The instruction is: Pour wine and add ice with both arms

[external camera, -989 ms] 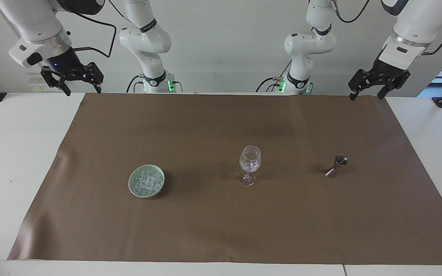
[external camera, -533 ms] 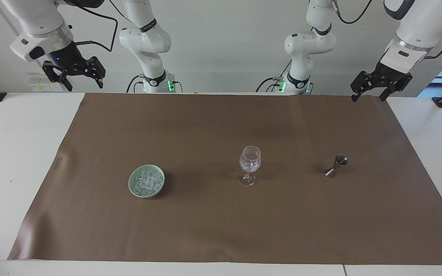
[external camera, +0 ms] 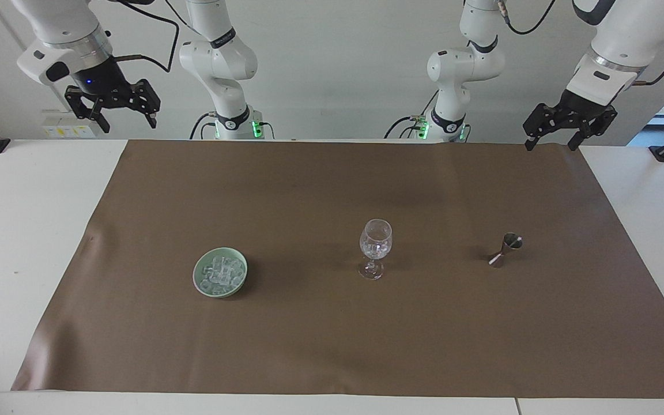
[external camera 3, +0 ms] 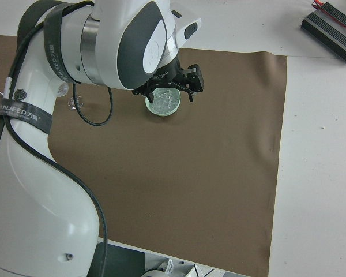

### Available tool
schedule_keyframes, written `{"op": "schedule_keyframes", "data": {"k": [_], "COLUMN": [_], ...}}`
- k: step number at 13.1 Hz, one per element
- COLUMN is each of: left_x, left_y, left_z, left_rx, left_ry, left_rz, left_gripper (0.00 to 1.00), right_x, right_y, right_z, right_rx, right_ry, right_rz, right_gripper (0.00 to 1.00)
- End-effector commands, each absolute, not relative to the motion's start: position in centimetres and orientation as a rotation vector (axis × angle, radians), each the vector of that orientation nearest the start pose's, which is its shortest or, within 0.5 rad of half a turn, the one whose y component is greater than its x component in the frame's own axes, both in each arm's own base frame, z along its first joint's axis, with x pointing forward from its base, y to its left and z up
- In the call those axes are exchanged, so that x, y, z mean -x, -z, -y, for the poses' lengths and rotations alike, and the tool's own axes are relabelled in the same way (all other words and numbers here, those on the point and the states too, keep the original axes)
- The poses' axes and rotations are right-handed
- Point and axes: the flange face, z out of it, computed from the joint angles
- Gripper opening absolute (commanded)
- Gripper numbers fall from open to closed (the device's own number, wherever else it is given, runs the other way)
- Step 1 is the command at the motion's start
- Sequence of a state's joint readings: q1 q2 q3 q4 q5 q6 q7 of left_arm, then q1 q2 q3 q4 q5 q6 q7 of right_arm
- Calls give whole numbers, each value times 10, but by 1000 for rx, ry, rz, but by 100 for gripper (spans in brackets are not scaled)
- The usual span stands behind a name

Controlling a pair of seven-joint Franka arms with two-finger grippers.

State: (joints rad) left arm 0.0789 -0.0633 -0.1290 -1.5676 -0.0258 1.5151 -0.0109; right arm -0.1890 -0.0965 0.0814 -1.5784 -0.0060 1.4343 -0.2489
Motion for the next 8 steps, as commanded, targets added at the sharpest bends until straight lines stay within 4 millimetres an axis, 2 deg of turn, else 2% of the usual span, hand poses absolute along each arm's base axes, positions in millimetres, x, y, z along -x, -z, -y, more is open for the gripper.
{"op": "schedule_keyframes", "data": {"k": [1,8], "left_x": [-525,-525], "left_y": [-658,-659], "left_z": [31,30], "left_rx": [3154,3154], "left_ry": [37,37], "left_rz": [-81,-82], "left_gripper": [100,100], "right_x": [-506,-505], "right_y": [-663,-663], "right_z": [54,55], "right_rx": [3137,3135], "right_ry": [-74,-73], "right_rz": [244,239], "right_gripper": [100,100]}}
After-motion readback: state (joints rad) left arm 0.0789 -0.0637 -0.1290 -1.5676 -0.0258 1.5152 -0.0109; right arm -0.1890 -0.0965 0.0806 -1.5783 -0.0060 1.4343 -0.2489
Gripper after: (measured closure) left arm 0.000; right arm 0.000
